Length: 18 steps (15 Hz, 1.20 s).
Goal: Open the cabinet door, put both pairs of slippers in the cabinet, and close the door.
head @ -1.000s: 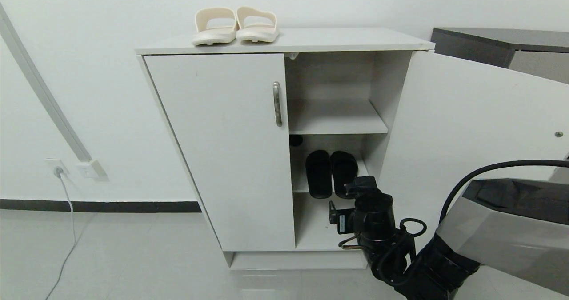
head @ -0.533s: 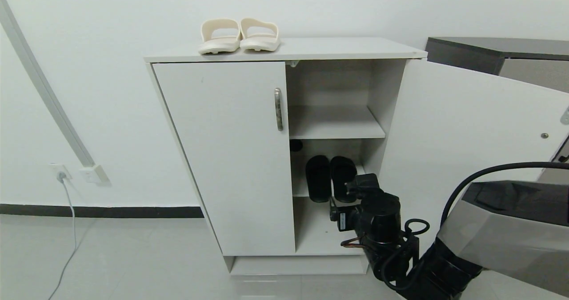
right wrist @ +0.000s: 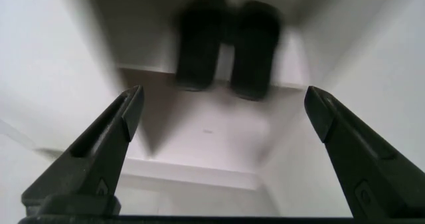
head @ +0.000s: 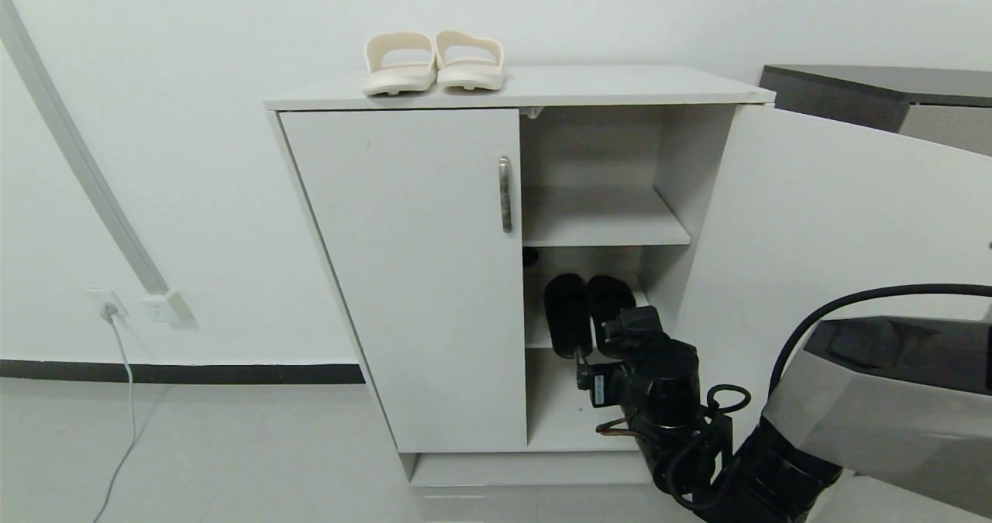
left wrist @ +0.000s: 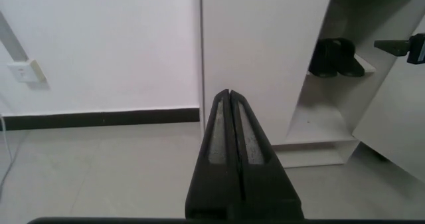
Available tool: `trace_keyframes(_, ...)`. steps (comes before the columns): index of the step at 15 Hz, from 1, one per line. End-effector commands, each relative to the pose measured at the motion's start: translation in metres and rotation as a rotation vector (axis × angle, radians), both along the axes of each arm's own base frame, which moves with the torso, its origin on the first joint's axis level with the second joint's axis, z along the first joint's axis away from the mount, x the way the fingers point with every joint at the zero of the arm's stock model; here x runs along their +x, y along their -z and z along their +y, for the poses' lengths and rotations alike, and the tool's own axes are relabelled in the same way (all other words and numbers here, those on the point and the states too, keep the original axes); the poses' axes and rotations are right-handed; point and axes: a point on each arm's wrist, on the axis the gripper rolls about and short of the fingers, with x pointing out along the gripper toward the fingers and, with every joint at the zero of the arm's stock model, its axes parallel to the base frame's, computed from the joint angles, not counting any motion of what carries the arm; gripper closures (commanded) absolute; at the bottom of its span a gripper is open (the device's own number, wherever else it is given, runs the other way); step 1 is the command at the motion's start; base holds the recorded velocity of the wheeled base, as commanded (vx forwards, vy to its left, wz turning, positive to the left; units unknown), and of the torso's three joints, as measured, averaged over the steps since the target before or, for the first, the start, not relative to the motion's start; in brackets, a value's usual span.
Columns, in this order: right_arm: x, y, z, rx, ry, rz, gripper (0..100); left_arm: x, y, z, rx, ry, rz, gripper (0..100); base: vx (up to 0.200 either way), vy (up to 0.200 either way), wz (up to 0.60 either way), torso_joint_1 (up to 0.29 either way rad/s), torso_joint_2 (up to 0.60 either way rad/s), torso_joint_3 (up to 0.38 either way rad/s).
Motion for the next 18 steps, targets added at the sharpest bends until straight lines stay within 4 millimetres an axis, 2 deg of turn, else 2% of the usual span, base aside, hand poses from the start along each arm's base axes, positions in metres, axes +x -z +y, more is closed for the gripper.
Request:
trace_keyframes(1, -0.0001, 0.0015, -0.0006, -0.004, 0.001, 0.004, 0, 0.0001, -0.0001, 0.0000, 0.000, -0.002, 0.001, 100, 0.000, 0.200, 0.00, 0.002, 0.00, 0.007)
trace_keyframes(13, -0.0031, 0.0038, -0.0032, -0.002, -0.010, 0.005, 0, 0.0002, 0.0003, 0.0000, -0.002, -0.003, 0.002, 100, 0.000, 0.200, 0.00, 0.004, 0.00, 0.001)
trace_keyframes(18, -0.0063, 0.0050, -0.0085, -0.004, -0.039, -0.017, 0, 0.0001, -0.0001, 0.0000, -0.002, -0.003, 0.001, 100, 0.000, 0.000, 0.00, 0.000, 0.00, 0.000)
